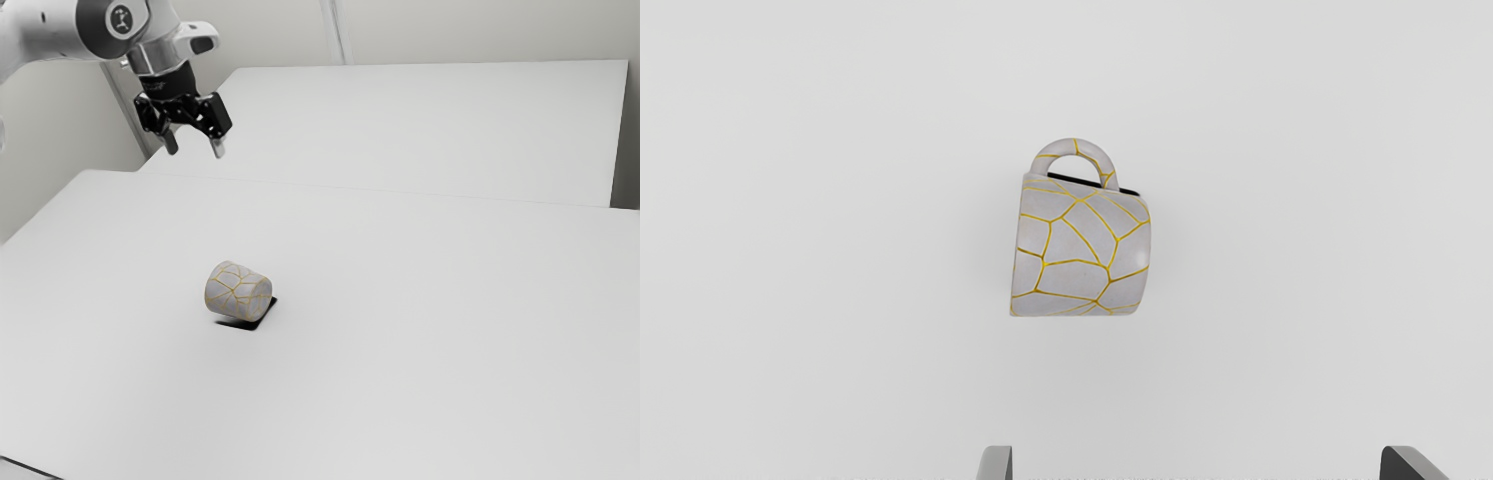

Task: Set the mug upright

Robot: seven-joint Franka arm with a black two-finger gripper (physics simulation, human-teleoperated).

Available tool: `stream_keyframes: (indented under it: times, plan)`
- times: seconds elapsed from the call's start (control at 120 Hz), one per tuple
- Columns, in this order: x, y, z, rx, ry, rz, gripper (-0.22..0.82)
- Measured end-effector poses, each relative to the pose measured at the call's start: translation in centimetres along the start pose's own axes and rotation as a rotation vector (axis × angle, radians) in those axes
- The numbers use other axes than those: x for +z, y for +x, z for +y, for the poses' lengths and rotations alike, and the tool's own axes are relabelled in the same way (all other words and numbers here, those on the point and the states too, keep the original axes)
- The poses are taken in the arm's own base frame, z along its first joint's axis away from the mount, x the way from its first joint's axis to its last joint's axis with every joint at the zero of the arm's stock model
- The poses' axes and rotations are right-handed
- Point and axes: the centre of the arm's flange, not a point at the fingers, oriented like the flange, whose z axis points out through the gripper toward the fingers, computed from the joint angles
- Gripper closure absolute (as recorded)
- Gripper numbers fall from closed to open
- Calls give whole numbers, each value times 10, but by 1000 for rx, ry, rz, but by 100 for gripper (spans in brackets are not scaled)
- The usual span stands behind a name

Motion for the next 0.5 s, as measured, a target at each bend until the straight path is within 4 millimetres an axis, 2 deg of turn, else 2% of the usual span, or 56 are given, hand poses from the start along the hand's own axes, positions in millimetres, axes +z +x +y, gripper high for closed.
stream_keyframes:
  times: [0.367, 0.5]
  plan:
    - [7, -6, -19, -33, -12, -39, 0]
    - [21, -12, -31, -67, -84, -88, 0]
